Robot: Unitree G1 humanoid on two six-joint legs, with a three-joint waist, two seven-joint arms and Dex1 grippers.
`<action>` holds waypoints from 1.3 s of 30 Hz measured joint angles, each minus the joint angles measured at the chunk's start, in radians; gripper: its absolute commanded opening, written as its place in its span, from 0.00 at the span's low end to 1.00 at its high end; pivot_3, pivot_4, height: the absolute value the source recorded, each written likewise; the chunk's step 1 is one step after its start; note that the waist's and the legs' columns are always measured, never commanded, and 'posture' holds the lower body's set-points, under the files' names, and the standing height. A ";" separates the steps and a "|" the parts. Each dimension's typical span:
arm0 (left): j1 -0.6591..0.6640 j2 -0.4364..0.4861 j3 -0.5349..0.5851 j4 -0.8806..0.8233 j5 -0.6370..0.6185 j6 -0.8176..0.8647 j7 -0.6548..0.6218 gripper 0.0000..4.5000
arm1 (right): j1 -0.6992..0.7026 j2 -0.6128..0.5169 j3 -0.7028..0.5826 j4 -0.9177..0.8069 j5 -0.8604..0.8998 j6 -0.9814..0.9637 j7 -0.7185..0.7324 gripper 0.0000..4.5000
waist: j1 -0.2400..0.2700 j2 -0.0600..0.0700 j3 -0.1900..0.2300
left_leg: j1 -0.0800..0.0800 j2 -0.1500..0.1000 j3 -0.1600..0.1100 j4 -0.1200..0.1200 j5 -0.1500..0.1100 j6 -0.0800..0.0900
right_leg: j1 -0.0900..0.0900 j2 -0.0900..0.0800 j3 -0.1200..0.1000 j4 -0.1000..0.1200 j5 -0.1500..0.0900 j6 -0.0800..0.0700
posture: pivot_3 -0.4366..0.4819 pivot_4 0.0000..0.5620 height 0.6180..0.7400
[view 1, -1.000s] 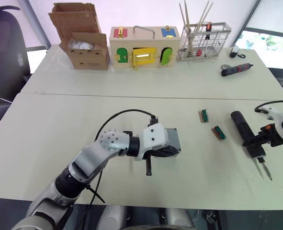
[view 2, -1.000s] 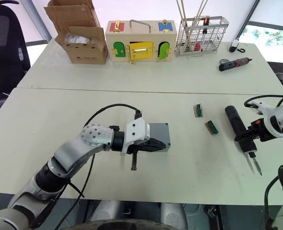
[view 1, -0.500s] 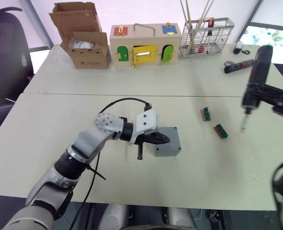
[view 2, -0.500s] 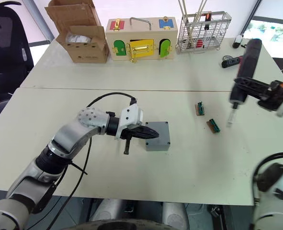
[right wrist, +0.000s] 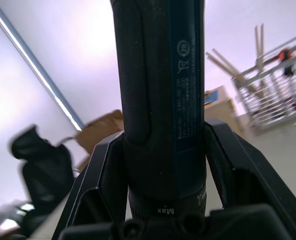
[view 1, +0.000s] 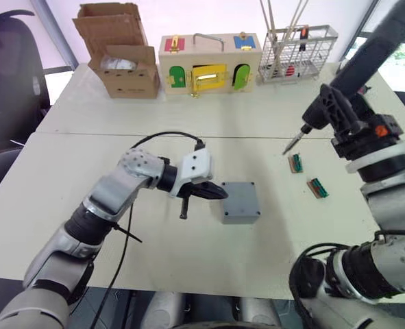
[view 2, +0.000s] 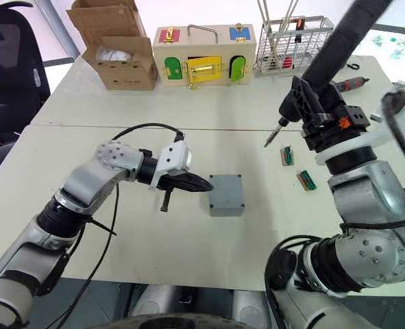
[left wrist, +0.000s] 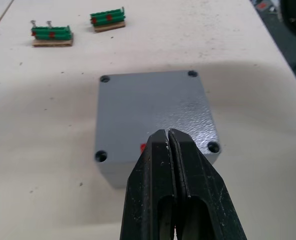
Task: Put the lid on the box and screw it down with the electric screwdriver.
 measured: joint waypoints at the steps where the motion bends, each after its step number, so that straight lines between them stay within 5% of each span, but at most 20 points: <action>1: 0.000 -0.006 -0.001 0.000 0.005 -0.001 0.004 0.00 | 0.028 0.000 0.033 0.000 -0.007 -0.029 0.002 0.44 | -0.005 0.000 0.000 | 0.000 0.000 0.000 0.000 0.000 0.000 | 0.000 0.000 0.000 0.000 0.000 0.000 | 0.48 0.27 0.62; 5: 0.006 -0.017 -0.007 0.000 0.048 -0.019 0.031 0.00 | 0.168 -0.015 0.190 0.011 -0.070 -0.187 0.000 0.44 | -0.024 0.000 0.000 | 0.001 0.001 0.000 0.000 0.000 0.000 | 0.000 0.000 0.000 0.001 -0.001 0.001 | 0.48 0.27 0.62; 19: 0.021 -0.073 -0.057 -0.001 0.105 -0.004 0.070 0.00 | 0.326 -0.018 0.519 0.100 -0.222 -0.498 -0.038 0.44 | -0.029 -0.001 0.001 | 0.004 0.001 0.000 0.000 0.000 0.000 | 0.003 0.001 0.000 0.000 -0.001 0.001 | 0.48 0.27 0.62; 39: 0.040 -0.070 -0.042 0.017 0.103 -0.022 0.068 0.00 | 0.416 -0.033 0.626 0.223 -0.310 -0.702 -0.030 0.44 | -0.028 -0.005 0.000 | 0.011 0.001 0.000 0.000 -0.003 0.006 | 0.009 0.001 0.000 -0.001 -0.001 0.002 | 0.48 0.27 0.62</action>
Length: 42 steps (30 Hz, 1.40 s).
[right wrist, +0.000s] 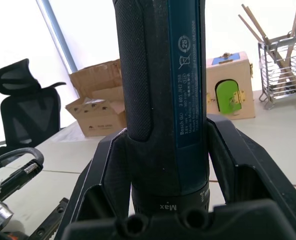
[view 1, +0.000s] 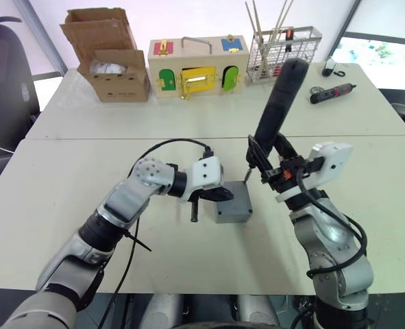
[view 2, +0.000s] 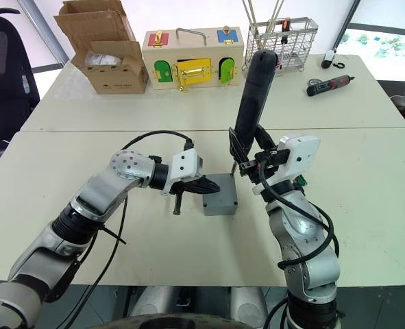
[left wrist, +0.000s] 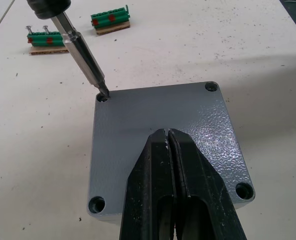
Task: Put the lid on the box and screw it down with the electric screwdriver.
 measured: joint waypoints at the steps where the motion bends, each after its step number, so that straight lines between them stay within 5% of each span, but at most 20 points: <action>1: 0.000 0.000 0.000 0.000 0.000 0.000 0.000 0.00 | 0.000 -0.002 0.003 0.010 -0.002 -0.008 0.002 0.44 | 0.000 0.000 0.000 | 0.000 0.000 0.000 0.000 0.000 0.000 | 0.000 0.000 0.000 0.000 0.000 0.000 | 0.48 0.27 0.62; 17: 0.011 0.012 0.000 -0.003 0.000 0.017 0.001 0.00 | 0.047 -0.099 0.108 0.030 -0.104 -0.117 0.055 0.44 | 0.001 -0.012 -0.007 | 0.007 0.000 -0.003 -0.001 -0.001 0.001 | 0.009 0.000 0.000 -0.002 -0.002 0.002 | 0.48 0.27 0.62; 42: 0.021 0.009 -0.025 -0.038 0.013 0.072 0.015 0.00 | 0.162 -0.063 0.085 0.048 -0.099 -0.207 0.052 0.44 | 0.004 -0.025 -0.017 | 0.023 0.001 -0.005 -0.005 -0.003 0.003 | 0.028 0.000 0.000 -0.014 -0.004 0.002 | 0.48 0.27 0.62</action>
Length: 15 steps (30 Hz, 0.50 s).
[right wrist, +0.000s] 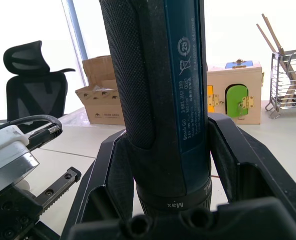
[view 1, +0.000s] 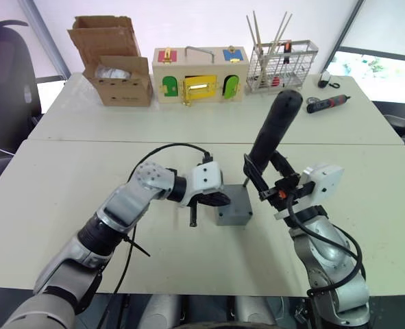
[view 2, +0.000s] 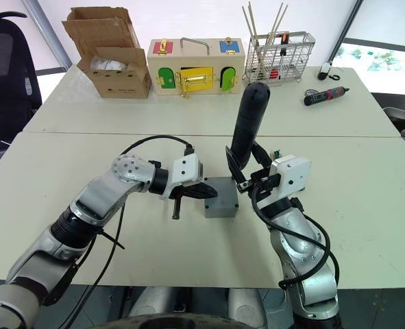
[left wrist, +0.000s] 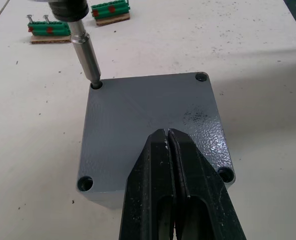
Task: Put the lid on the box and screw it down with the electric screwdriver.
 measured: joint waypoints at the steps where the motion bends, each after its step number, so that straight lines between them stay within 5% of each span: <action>1: 0.000 0.000 0.000 0.000 0.000 0.000 0.000 0.00 | 0.001 0.000 0.000 0.000 0.000 0.000 0.000 0.44 | 0.000 -0.001 -0.001 | 0.000 0.000 0.000 0.000 0.000 0.000 | 0.000 0.000 0.000 0.000 0.000 0.000 | 0.48 0.27 0.62; 15: 0.000 -0.009 -0.001 0.005 0.000 -0.005 0.000 0.00 | -0.052 -0.064 -0.052 -0.054 0.055 0.114 0.018 0.44 | 0.006 -0.001 0.000 | -0.001 0.000 0.000 0.000 0.000 0.000 | 0.000 -0.001 0.000 -0.002 -0.001 -0.001 | 0.48 0.27 0.62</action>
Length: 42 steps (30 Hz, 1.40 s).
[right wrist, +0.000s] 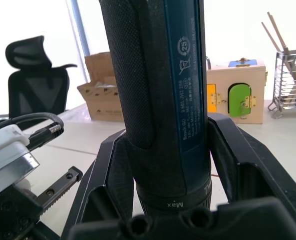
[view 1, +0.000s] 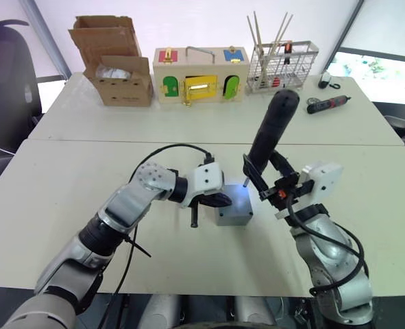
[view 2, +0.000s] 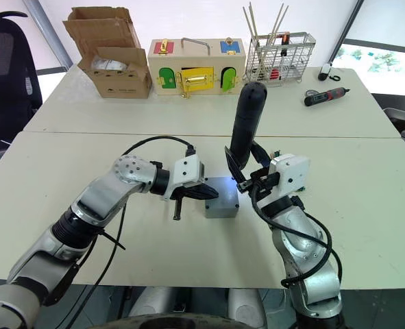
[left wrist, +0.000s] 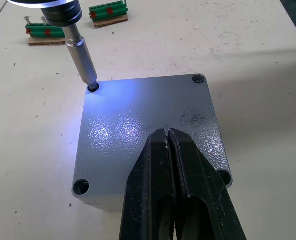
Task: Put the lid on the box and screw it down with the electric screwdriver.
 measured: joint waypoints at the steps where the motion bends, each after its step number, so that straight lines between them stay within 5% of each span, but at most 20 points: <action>1: 0.000 -0.002 0.000 0.004 -0.002 -0.003 0.000 0.00 | -0.019 -0.017 -0.022 -0.015 0.029 0.044 0.002 0.44 | 0.004 0.000 0.000 | -0.001 0.000 0.000 0.000 0.000 0.000 | -0.001 0.000 0.000 0.000 0.000 0.000 | 0.48 0.27 0.62; 8: 0.017 -0.014 0.073 0.032 -0.062 -0.013 -0.003 0.00 | -0.269 -0.242 -0.321 -0.079 0.521 0.412 -0.006 0.44 | 0.017 0.010 0.009 | -0.020 -0.002 0.000 0.002 0.000 0.000 | -0.020 -0.004 -0.001 0.003 0.001 0.001 | 0.48 0.27 0.62; 14: -0.027 -0.063 0.177 0.047 -0.162 0.038 0.008 0.00 | -0.440 -0.439 -0.512 0.001 0.958 0.500 -0.133 0.44 | 0.015 0.008 0.013 | -0.021 -0.002 0.001 0.002 0.000 0.001 | -0.020 -0.007 -0.002 0.001 0.001 0.001 | 0.48 0.27 0.62; 21: -0.097 -0.084 0.201 0.094 -0.175 0.011 0.002 0.00 | -0.445 -0.603 -0.545 0.170 1.214 0.553 -0.307 0.44 | 0.016 0.008 0.015 | -0.022 -0.005 0.002 0.004 -0.001 0.004 | -0.019 -0.010 -0.002 0.000 0.001 0.001 | 0.48 0.27 0.62; 23: -0.107 -0.105 0.184 0.106 -0.174 -0.006 -0.012 0.00 | -0.379 -0.746 -0.572 0.257 1.252 0.641 -0.346 0.44 | 0.027 0.008 0.015 | -0.023 -0.005 0.002 0.005 -0.002 0.004 | -0.019 -0.011 -0.003 -0.001 0.001 0.001 | 0.48 0.27 0.62; 30: -0.117 -0.150 0.094 0.060 -0.169 -0.029 -0.048 0.00 | -0.077 -1.037 -0.650 0.620 1.151 1.004 -0.218 0.44 | 0.034 0.013 0.016 | -0.028 -0.006 0.005 0.006 -0.001 0.005 | -0.018 -0.012 -0.003 -0.009 0.001 0.001 | 0.48 0.27 0.62; 34: -0.105 -0.146 0.041 -0.007 -0.164 -0.037 -0.062 0.00 | -0.099 -1.106 -0.571 0.780 1.007 1.017 -0.027 0.44 | 0.012 0.018 0.016 | -0.027 -0.005 0.005 0.005 -0.003 0.009 | -0.018 -0.011 -0.003 -0.009 0.002 0.002 | 0.48 0.27 0.62; 42: -0.027 -0.108 0.014 -0.130 -0.160 0.007 -0.023 0.00 | -0.318 -1.091 -0.197 1.006 0.720 0.957 0.252 0.44 | 0.012 0.028 0.018 | -0.025 -0.005 0.006 0.005 -0.003 0.008 | -0.018 -0.011 -0.002 -0.009 0.002 0.003 | 0.48 0.27 0.62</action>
